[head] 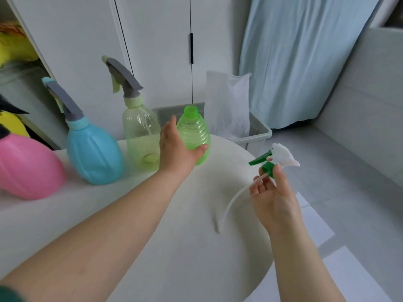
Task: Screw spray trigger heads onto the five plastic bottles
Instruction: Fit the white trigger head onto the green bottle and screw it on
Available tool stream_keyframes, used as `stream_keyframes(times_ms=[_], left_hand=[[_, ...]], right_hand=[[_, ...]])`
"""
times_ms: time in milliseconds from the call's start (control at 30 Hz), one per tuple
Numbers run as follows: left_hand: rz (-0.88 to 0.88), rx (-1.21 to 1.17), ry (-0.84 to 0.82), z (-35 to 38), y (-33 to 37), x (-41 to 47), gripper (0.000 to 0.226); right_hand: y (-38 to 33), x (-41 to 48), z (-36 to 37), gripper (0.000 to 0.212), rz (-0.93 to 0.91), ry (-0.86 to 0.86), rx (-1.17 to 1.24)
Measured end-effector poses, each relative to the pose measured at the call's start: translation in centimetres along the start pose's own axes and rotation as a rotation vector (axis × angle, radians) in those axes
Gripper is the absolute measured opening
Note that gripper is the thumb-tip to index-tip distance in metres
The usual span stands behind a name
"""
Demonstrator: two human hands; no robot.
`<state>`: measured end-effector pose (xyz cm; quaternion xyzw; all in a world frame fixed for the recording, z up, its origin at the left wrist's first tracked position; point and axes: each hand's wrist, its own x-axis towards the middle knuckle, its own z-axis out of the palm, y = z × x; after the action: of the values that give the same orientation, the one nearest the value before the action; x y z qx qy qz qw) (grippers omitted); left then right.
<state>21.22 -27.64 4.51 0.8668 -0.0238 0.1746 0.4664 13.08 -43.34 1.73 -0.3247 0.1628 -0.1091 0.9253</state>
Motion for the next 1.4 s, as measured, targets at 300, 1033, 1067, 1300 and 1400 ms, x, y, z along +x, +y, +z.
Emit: stream_keyframes(times_ms=[300,1033,1067,1300,1400], left_hand=[[-0.126,-0.095,-0.023,1.7,-0.8,1.4,0.105],[0.036,0.105,-0.312,-10.9,-1.2,-8.5,0.093],[0.029,0.107,-0.318,-11.1,-1.3,-8.7,0.093],[0.001,0.129,-0.327,-11.5,-2.2,-9.4,0.092],[0.009,0.116,-0.319,-11.1,-2.2,-9.3,0.093]], right_hand=[[0.1,0.1,-0.2,0.017,-0.024,-0.075,0.017],[-2.4,-2.9,4.6,0.017,-0.283,-0.161,0.012],[-2.5,-3.0,5.1,0.018,-0.298,-0.165,0.020],[-2.7,-3.4,5.6,0.016,-0.344,-0.185,0.011],[-2.4,-3.6,5.7,0.015,-0.347,-0.196,-0.089]])
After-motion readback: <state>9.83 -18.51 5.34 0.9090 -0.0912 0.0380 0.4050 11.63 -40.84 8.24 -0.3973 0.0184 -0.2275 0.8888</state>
